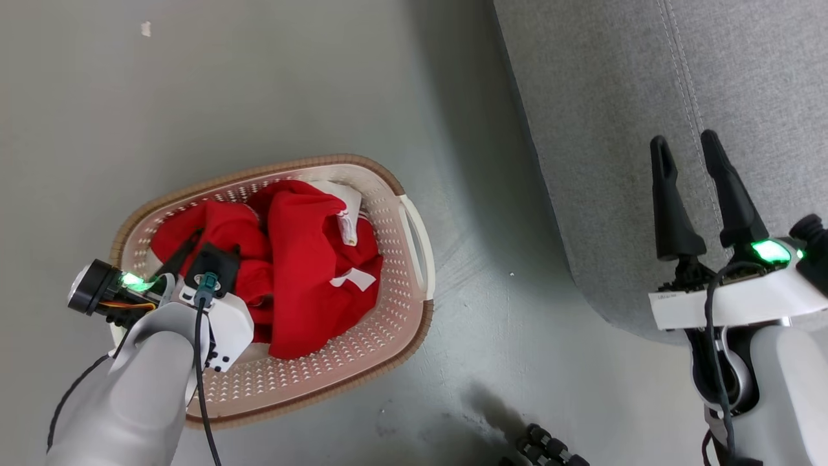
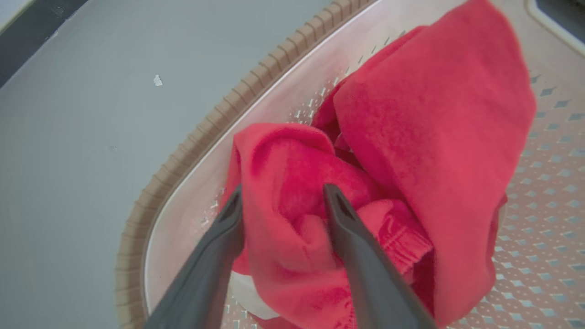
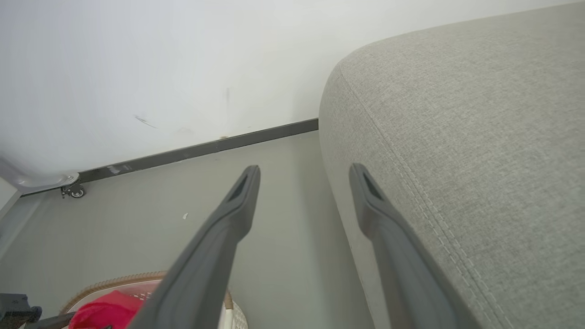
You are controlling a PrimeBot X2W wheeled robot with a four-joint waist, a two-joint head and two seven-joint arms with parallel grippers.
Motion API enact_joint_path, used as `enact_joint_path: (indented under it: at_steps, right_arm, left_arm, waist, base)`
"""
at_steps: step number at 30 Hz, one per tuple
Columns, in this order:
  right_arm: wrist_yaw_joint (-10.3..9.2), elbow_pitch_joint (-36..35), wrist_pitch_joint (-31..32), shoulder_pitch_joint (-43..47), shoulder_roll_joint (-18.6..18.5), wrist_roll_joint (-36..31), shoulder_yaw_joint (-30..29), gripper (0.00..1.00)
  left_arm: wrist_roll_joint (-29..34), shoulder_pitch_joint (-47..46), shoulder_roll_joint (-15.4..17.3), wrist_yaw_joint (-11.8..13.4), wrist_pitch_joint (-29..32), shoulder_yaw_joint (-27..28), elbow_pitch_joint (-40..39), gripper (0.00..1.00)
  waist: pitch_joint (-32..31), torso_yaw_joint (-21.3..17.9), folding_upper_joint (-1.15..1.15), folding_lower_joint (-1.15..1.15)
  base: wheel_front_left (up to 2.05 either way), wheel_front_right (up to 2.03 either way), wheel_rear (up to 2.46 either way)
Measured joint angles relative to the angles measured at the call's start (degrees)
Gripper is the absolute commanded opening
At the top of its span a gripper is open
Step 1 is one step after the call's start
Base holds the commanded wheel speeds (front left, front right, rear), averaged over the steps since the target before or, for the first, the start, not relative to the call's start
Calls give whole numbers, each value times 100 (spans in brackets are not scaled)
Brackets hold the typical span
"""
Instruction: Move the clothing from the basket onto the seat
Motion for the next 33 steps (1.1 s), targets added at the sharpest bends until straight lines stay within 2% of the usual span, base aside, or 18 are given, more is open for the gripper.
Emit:
enact_joint_path:
  at_steps: [1,7,20,33]
  right_arm:
    - [0,14,0,-43,0,0,13,100]
    - [0,67,0,-246,-1,80,51,100]
    - [0,232,-7,-310,-1,86,-54,100]
    - [0,375,-7,-439,-3,-276,74,100]
  left_arm:
    - [5,-2,-2,1,0,-5,2,0]
    - [57,-112,-34,1,-48,-90,0,0]
    - [57,-135,-198,-35,-162,-214,-41,0]
    - [-103,-119,-202,-62,-410,-30,-684,0]
  waist:
    - [25,-21,0,0]
    - [109,-105,0,0]
    - [-72,-9,0,0]
    - [-420,233,0,0]
  base:
    - [0,0,0]
    - [0,0,0]
    - [0,0,0]
    - [0,0,0]
